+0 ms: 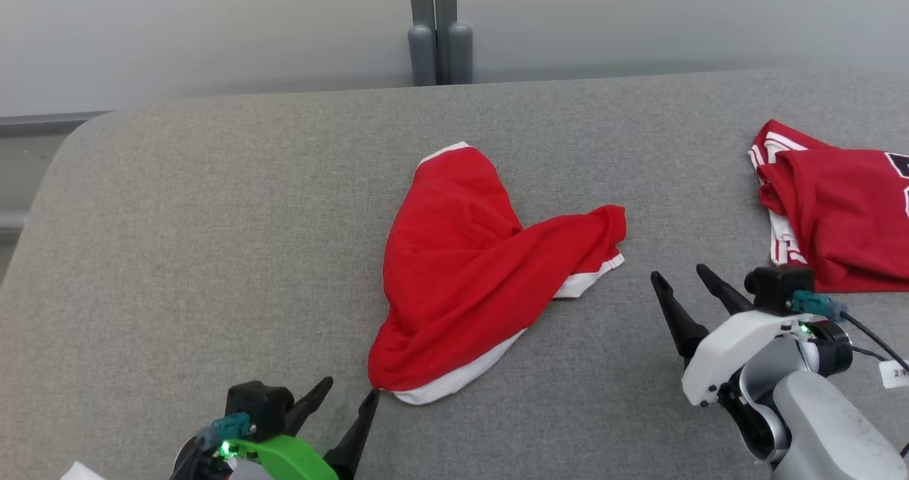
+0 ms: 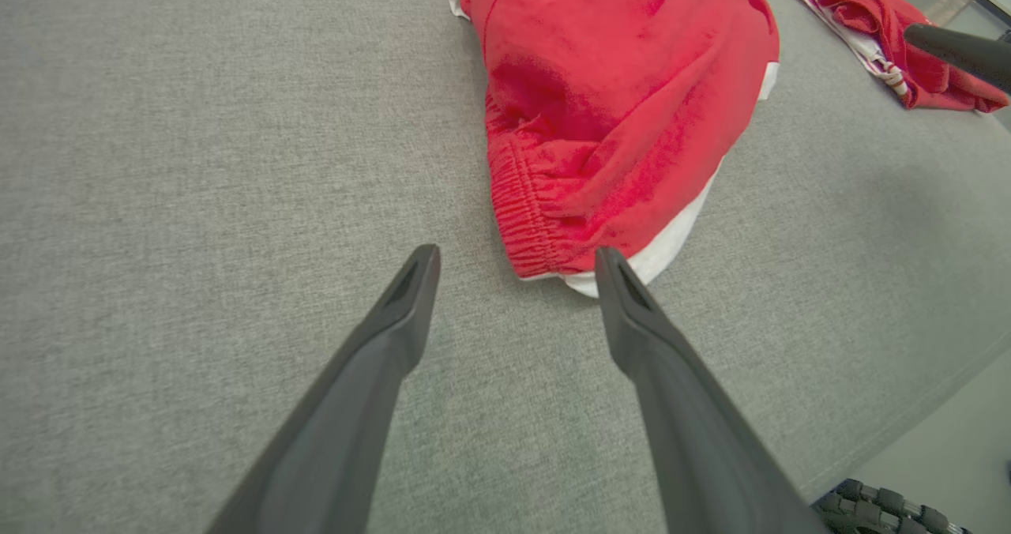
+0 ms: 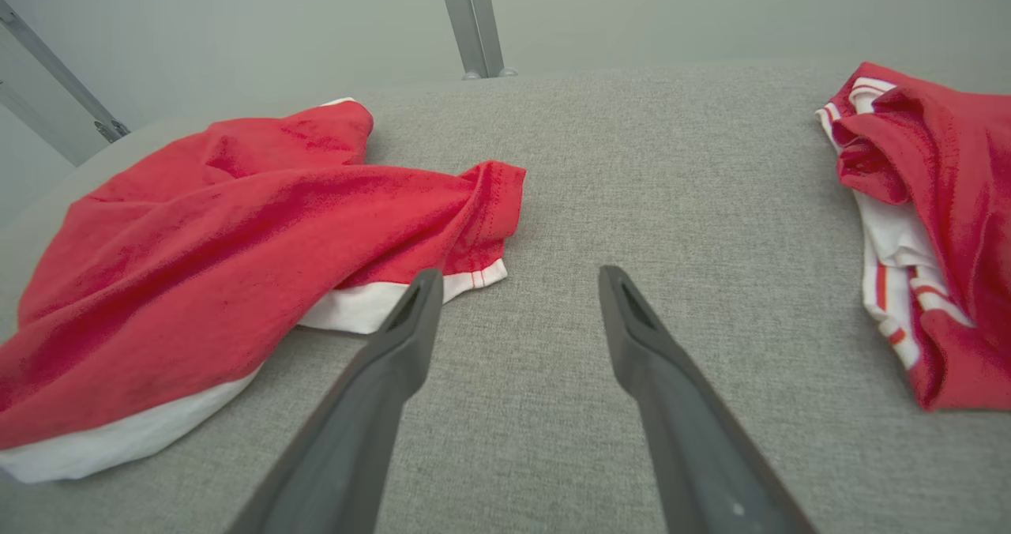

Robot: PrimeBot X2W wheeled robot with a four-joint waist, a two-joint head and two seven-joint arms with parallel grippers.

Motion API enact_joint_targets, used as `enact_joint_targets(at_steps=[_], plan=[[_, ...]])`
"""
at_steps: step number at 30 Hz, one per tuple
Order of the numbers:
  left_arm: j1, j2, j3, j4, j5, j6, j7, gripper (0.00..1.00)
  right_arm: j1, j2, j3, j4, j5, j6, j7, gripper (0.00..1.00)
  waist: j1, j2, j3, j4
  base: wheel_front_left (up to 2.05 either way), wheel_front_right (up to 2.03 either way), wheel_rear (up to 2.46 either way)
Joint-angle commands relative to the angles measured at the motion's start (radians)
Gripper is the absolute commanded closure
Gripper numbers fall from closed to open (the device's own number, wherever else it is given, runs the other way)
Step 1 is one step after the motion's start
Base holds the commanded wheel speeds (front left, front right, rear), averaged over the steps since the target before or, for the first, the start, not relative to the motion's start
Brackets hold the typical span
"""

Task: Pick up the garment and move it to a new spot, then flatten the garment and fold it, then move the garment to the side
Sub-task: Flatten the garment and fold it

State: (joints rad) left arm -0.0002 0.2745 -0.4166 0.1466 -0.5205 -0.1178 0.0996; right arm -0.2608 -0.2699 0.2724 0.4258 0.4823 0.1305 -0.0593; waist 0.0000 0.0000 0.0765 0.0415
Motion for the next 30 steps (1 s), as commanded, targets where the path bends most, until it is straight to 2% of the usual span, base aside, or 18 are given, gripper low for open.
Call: enact_joint_targets(at_steps=[1, 7, 16, 30], plan=[[-0.026, 0.015, -0.012, 0.002, -0.025, -0.005, 0.022, 0.00, -0.029, -0.013, 0.018, 0.015, 0.015, 0.000, 0.017, 0.00, 0.0000, 0.0000, 0.025, 0.011, 0.00, 0.00, 0.00], [-0.105, 0.037, -0.099, 0.039, -0.056, -0.013, 0.083, 0.00, -0.130, -0.036, 0.085, 0.074, 0.070, 0.000, 0.049, 0.00, 0.0000, 0.0000, 0.068, 0.027, 0.00, 0.00, 0.00], [-0.198, 0.048, -0.189, 0.100, -0.097, -0.014, 0.043, 0.00, -0.226, -0.040, 0.171, 0.180, 0.136, 0.000, 0.078, 0.00, 0.0000, 0.0000, 0.113, 0.040, 0.00, 0.00, 0.00], [-0.264, 0.056, -0.254, 0.145, -0.140, -0.014, -0.002, 0.00, -0.317, -0.023, 0.265, 0.304, 0.201, 0.000, 0.097, 0.00, 0.0000, 0.0000, 0.154, 0.061, 0.00, 0.00, 0.00]])
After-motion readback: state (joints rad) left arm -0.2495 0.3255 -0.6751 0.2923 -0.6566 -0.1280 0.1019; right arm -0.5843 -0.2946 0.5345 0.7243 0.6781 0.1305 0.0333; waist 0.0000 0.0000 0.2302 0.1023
